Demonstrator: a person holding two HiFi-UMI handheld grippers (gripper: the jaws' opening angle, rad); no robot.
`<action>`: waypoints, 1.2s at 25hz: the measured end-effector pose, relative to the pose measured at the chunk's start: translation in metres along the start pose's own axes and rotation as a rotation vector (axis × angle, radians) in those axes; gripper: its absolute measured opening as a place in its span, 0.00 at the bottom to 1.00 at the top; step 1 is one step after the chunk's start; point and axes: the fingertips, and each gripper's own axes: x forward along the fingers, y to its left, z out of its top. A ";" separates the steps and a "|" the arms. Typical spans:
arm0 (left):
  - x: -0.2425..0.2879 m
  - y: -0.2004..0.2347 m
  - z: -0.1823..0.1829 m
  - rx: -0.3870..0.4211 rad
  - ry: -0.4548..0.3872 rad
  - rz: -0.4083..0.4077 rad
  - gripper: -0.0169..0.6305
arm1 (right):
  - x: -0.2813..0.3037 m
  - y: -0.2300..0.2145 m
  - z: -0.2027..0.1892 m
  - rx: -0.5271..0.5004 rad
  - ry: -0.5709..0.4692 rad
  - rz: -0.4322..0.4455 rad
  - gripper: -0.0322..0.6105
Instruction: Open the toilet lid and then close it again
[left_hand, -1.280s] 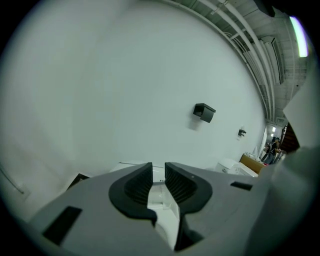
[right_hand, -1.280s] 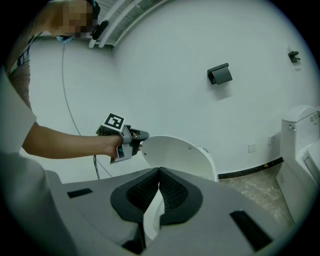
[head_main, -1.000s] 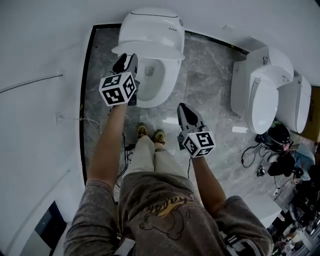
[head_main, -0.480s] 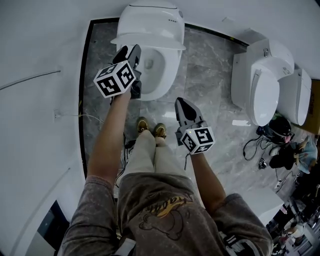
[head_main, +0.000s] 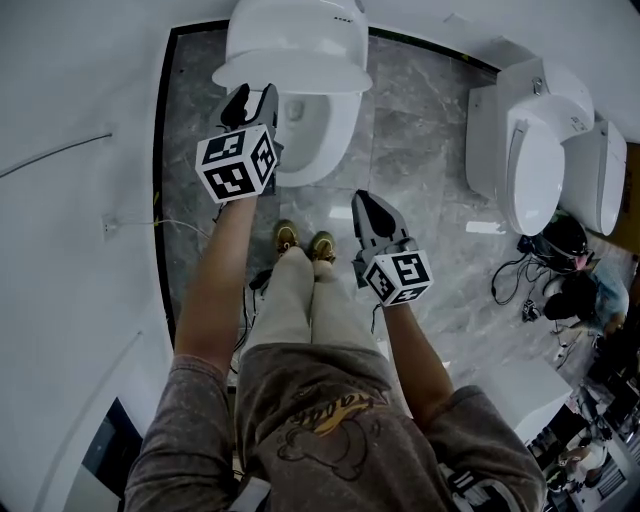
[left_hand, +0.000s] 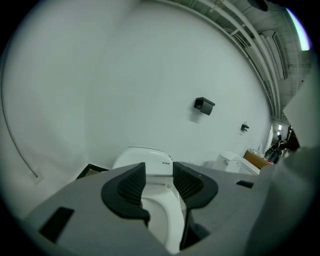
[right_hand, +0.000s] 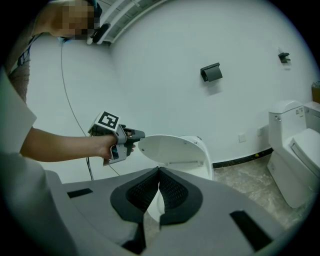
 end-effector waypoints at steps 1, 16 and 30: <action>-0.003 0.000 -0.006 0.003 0.000 -0.003 0.30 | 0.000 0.001 -0.004 0.001 0.003 0.002 0.09; -0.041 0.009 -0.111 0.035 0.083 -0.030 0.29 | 0.019 0.003 -0.045 -0.005 0.015 0.017 0.09; -0.050 0.029 -0.209 0.032 0.204 -0.005 0.27 | 0.034 -0.001 -0.087 -0.009 0.059 0.022 0.09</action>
